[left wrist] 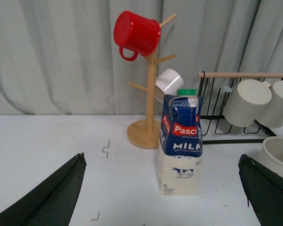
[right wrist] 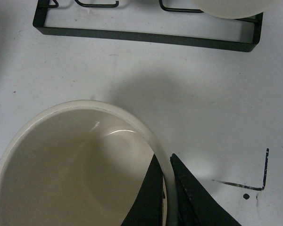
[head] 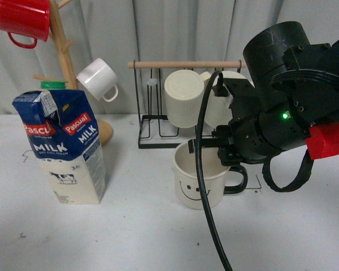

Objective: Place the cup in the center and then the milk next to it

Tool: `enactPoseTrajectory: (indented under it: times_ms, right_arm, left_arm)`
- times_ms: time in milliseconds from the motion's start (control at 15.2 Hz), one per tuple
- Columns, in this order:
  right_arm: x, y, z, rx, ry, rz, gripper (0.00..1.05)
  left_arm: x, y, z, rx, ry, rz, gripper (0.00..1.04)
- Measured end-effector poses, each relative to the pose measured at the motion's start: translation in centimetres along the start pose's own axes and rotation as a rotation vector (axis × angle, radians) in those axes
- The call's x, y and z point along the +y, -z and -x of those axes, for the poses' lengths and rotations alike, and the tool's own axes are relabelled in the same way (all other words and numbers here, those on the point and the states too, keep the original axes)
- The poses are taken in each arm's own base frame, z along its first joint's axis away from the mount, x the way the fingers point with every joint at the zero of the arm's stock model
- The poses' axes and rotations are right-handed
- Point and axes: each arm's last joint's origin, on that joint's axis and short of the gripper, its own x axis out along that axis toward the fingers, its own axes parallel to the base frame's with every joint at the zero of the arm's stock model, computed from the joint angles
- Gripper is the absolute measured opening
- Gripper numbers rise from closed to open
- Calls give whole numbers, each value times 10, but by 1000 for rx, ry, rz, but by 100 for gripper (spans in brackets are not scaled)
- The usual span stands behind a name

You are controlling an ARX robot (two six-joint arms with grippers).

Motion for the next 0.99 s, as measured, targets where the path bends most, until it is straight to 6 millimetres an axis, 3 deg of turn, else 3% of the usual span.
enactPoseTrajectory:
  times_ms: [132, 263, 527, 593, 724, 790, 856, 922, 988]
  right_arm:
    - [-2, 0, 0, 4, 1, 1, 6]
    - [-5, 0, 0, 8, -3, -5, 29]
    - [-11, 0, 2, 6, -5, -16, 49]
    - [-15, 0, 8, 2, -10, -25, 62]
    - [-23, -9, 46, -91, -65, -46, 97]
    - [-29, -13, 91, -239, -138, -58, 98]
    - [-34, -11, 113, -322, -162, -62, 98]
    - [-40, -4, 139, -603, 3, -21, 88]
    - [-51, 14, 165, -756, 153, -13, 77]
  left_arm:
    - [0, 0, 0, 0, 0, 0, 98]
    - [0, 0, 0, 0, 0, 0, 98]
    - [0, 0, 0, 0, 0, 0, 98]
    - [0, 0, 0, 0, 0, 0, 98]
    - [0, 0, 0, 0, 0, 0, 98]
    - [0, 0, 0, 0, 0, 0, 98]
    - [0, 0, 0, 0, 0, 0, 98]
    - [0, 0, 0, 0, 0, 0, 98]
    - [0, 0, 0, 0, 0, 0, 98]
